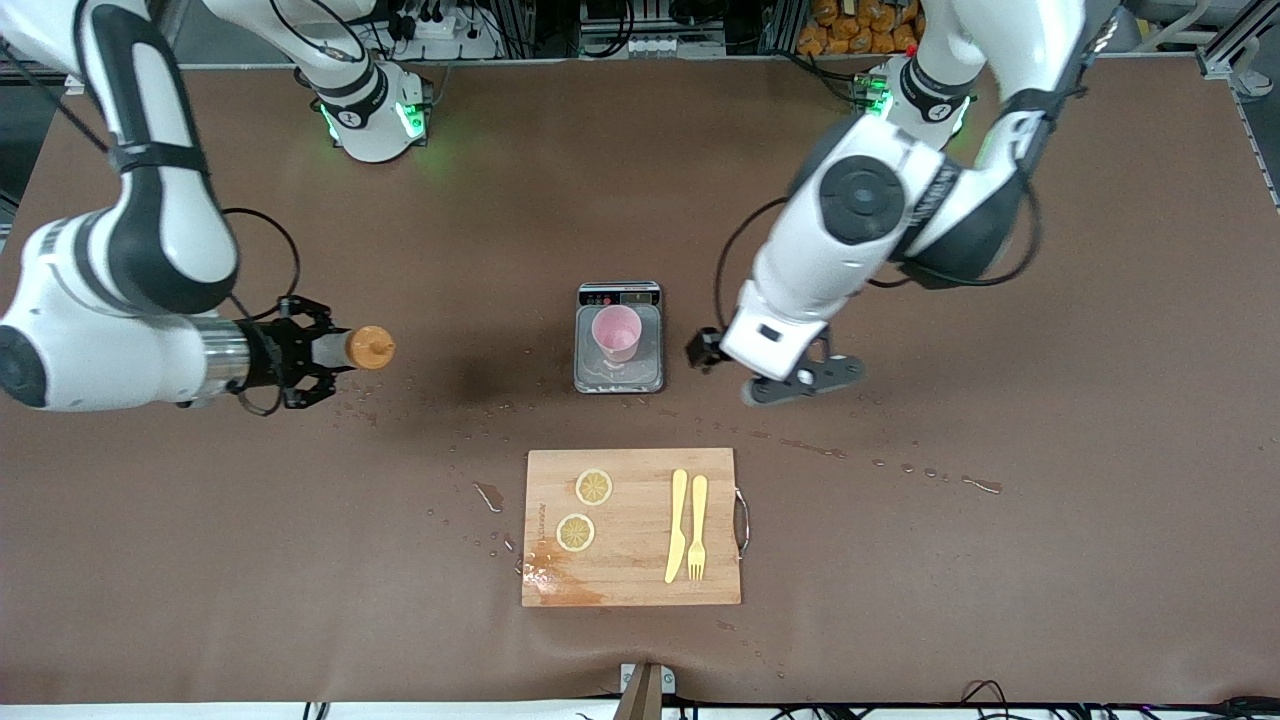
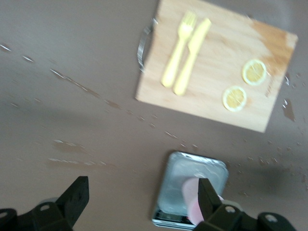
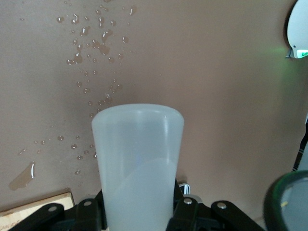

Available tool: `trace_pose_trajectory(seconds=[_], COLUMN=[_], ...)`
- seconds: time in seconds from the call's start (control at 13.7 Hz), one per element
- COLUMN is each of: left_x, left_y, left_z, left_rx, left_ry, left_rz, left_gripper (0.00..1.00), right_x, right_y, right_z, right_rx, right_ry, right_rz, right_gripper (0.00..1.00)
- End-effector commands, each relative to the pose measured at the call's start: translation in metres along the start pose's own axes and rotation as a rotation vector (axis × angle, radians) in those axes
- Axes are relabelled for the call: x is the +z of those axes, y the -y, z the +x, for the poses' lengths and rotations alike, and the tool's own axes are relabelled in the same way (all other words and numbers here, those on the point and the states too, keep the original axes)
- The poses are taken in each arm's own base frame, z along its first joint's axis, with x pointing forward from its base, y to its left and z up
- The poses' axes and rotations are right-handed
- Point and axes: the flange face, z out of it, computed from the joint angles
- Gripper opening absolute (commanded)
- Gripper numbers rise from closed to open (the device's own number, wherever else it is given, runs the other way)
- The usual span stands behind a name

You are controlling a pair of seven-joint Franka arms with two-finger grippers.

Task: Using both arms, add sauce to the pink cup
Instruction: 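Release the cup on the scale while the right gripper lifts the bottle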

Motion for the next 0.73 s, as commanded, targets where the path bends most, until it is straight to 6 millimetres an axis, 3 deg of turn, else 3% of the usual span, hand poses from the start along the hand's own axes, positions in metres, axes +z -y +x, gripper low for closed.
trace_pose_trajectory(seconds=[0.0, 0.15, 0.44, 0.59, 0.66], left_x=[-0.038, -0.063, -0.096, -0.121, -0.123], left_y=[0.064, 0.098, 0.156, 0.194, 0.208], left_z=[0.03, 0.046, 0.052, 0.039, 0.033], left_rx=[0.041, 0.079, 0.145, 0.212, 0.239], left_ry=[-0.002, -0.012, -0.013, -0.038, -0.029], left_rz=[0.054, 0.059, 0.089, 0.121, 0.14], left_gripper=[1.0, 1.0, 1.0, 1.0, 1.0], right_x=[-0.007, -0.001, 0.043, 0.068, 0.078], right_y=[-0.015, -0.021, -0.037, -0.042, -0.041], right_z=[-0.058, -0.093, -0.148, -0.167, -0.176], right_rx=[0.092, 0.135, 0.179, 0.194, 0.202], right_ry=[-0.122, -0.149, -0.36, -0.436, -0.478], right_rz=[0.058, 0.074, 0.124, 0.131, 0.144], right_gripper=[0.46, 0.46, 0.47, 0.47, 0.47])
